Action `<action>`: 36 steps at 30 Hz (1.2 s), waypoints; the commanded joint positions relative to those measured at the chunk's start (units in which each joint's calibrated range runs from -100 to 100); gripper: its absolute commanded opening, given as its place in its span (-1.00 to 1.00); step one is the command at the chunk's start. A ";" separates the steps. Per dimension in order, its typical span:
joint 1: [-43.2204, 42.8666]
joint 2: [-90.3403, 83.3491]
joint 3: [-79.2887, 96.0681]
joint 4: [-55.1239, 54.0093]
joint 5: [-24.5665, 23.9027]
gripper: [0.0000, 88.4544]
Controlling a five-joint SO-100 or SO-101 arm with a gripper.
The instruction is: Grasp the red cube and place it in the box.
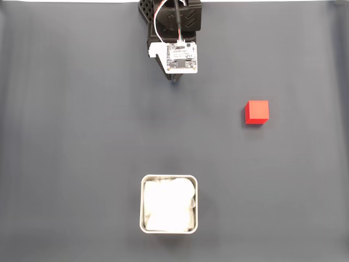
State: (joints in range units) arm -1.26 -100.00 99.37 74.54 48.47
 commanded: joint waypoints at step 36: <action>-0.44 0.09 0.45 1.36 0.93 -1.00</action>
State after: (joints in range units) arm -1.26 -100.00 99.37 74.62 49.01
